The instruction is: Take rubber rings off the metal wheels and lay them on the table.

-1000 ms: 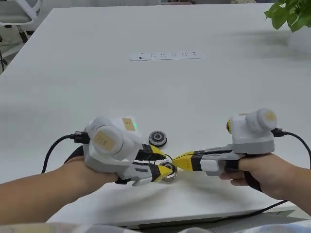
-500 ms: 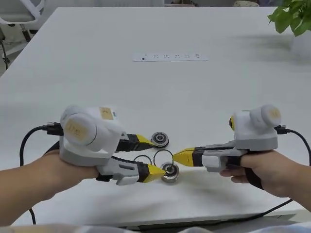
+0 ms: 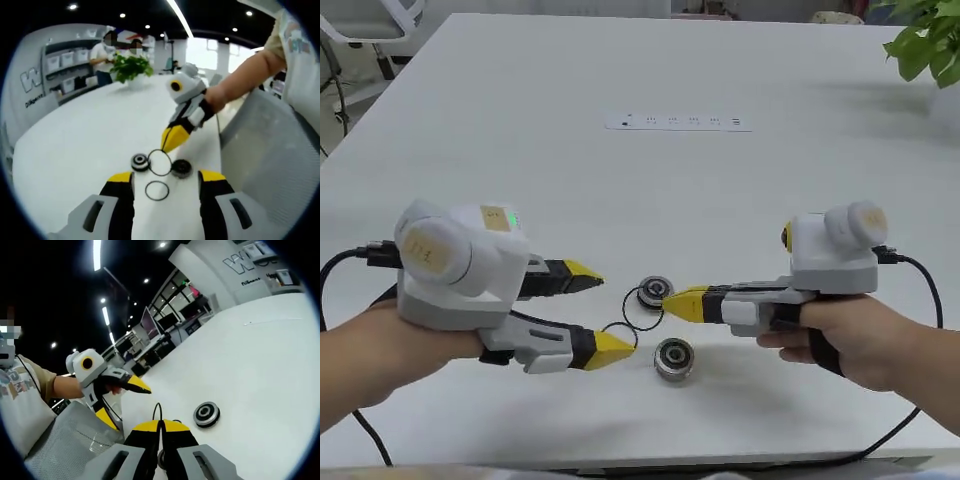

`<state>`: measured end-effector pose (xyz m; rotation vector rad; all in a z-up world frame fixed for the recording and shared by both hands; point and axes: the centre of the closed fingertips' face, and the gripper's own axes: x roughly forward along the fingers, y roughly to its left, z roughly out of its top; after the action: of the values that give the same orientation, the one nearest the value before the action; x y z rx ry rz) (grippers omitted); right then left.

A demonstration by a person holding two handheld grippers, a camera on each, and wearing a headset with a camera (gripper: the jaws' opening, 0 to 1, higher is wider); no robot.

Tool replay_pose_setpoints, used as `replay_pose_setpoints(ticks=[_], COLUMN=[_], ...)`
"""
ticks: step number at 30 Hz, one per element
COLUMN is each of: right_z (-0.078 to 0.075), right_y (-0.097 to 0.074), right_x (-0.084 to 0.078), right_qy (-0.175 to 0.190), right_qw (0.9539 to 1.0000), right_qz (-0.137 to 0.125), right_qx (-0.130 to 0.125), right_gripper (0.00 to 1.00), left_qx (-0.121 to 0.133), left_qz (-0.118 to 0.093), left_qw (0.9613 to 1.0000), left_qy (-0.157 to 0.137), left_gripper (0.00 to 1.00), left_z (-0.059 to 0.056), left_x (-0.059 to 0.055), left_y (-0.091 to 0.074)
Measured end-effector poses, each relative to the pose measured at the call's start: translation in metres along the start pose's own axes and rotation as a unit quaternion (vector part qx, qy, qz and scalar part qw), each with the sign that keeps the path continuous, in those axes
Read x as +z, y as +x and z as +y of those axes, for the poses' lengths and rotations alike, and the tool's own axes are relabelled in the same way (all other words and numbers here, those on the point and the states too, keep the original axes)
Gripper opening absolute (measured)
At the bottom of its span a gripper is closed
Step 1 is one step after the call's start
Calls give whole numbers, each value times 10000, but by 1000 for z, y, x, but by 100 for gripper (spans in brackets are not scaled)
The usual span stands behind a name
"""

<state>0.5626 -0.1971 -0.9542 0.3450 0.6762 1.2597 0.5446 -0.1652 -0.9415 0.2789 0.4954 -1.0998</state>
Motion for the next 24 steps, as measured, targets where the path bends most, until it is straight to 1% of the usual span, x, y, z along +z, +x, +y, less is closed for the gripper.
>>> replay_pose_setpoints(ticks=[4,11,19,24], right_z=[0,-2,-12,-14], right_y=[7,18,26,29], right_x=[1,-4,-13,-20], right_qy=[17,69,192,255], right_qw=[10000,9998,9991,9982], right_qz=[35,182,380,539], right_qx=[25,73,46,12], right_gripper=[0,0,0,0], left_qx=[98,251,347,387], left_qz=[-11,9,30,32], left_qw=[9999,9995,9990,9987], left_qy=[-69,-174,-273,-331], left_gripper=[54,56,57,57], left_z=[5,12,15,17], left_x=[-3,-12,-20,-23], left_y=[-7,-18,-25,-28])
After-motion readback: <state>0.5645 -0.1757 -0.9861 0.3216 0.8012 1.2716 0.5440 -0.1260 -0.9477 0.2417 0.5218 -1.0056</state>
